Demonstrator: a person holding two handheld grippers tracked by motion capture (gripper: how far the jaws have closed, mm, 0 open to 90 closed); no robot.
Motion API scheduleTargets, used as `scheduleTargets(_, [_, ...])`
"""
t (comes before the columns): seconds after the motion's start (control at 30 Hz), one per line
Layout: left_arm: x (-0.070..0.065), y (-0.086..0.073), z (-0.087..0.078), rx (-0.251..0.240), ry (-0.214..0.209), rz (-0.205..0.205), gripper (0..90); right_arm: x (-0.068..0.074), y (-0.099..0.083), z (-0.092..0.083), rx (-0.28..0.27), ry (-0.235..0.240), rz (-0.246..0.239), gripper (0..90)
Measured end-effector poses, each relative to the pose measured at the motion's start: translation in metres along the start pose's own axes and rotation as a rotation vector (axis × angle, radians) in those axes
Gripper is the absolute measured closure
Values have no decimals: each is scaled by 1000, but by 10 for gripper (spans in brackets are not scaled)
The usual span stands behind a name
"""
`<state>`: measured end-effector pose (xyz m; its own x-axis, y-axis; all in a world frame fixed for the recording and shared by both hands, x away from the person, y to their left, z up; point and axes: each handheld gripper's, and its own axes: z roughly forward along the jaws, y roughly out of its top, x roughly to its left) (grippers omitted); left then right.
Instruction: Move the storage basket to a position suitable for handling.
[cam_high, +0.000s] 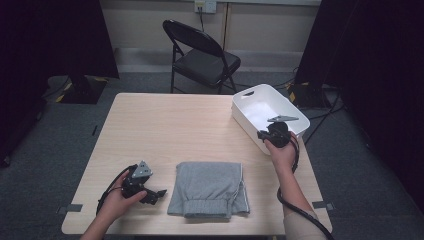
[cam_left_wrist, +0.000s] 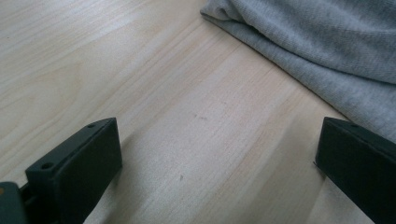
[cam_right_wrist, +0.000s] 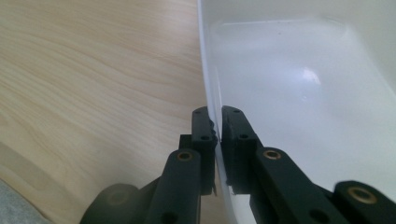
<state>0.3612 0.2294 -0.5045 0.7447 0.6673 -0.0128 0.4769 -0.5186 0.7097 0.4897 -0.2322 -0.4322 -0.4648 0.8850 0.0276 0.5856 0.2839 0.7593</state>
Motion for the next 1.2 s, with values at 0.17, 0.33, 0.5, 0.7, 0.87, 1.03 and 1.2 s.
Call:
scheduleTargets(0.17, [0,0,0,0,0,1,0,11,2,2,2,17,-31,846])
scheduleTargets(0.33, [0,0,0,0,0,0,0,24,4,6,3,40,-60,848])
scheduleTargets(0.5, [0,0,0,0,0,-1,0,37,7,10,-1,73,-84,848])
scheduleTargets(0.7, [0,0,0,0,0,-1,0,58,11,17,-5,123,-127,848])
scheduleTargets(0.87, [0,0,0,0,0,-1,0,75,15,21,-1,162,-162,848])
scheduleTargets(1.03, [0,0,0,0,0,-1,0,87,16,24,-3,198,-190,848])
scheduleTargets(1.2, [0,0,0,0,0,-1,0,99,16,25,-1,231,-222,848])
